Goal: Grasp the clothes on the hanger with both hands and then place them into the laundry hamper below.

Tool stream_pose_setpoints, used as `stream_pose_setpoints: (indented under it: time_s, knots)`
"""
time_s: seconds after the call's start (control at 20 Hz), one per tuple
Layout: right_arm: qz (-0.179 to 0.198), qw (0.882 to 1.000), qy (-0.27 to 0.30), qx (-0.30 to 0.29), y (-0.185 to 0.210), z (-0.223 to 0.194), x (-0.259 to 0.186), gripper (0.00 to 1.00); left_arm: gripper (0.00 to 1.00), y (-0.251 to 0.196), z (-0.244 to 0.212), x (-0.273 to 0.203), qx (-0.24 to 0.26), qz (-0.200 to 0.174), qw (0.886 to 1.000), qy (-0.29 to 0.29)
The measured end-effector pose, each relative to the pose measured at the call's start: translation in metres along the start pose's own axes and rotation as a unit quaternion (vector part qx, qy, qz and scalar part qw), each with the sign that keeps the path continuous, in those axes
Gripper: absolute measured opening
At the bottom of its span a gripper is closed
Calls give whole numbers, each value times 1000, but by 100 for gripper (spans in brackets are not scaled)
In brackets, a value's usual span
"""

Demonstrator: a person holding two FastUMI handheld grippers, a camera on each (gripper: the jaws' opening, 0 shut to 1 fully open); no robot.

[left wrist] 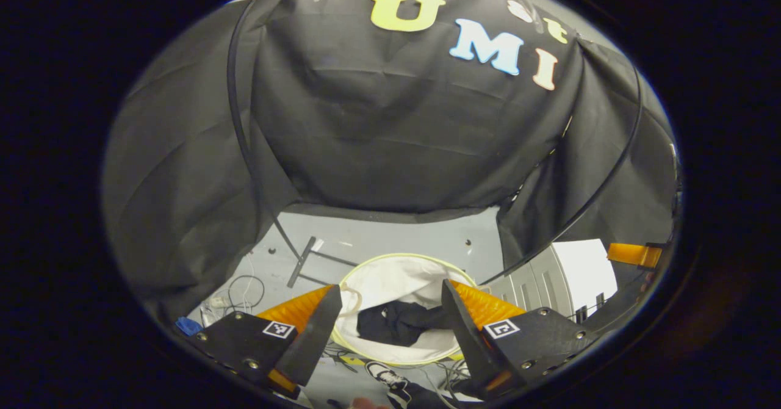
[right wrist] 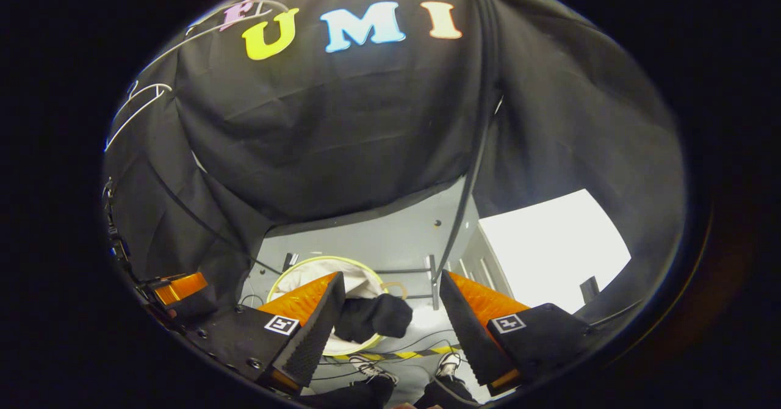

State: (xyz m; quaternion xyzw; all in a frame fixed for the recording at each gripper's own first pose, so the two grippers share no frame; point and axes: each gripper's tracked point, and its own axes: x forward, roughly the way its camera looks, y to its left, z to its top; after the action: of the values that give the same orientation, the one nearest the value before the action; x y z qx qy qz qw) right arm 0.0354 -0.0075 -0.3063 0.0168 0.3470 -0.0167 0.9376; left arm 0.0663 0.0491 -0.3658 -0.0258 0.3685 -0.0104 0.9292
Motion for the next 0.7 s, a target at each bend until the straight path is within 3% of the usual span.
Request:
stream_pose_setpoints:
  time_s: [0.35,0.6,0.65,0.7]
  knots:
    - [7,994,-108,4,-70,66,-40,98,95,-85,90,-99,42,36,990,-131]
    - [34,981,-187,27,-106,117,-80,98,95,-155,167,-176,51,44,964,-256]
    - [41,978,-205,26,-111,131,-88,93,94,-168,180,-194,51,47,957,-280]
    - [48,973,-224,22,-116,143,-96,98,94,-181,192,-210,50,48,951,-302]
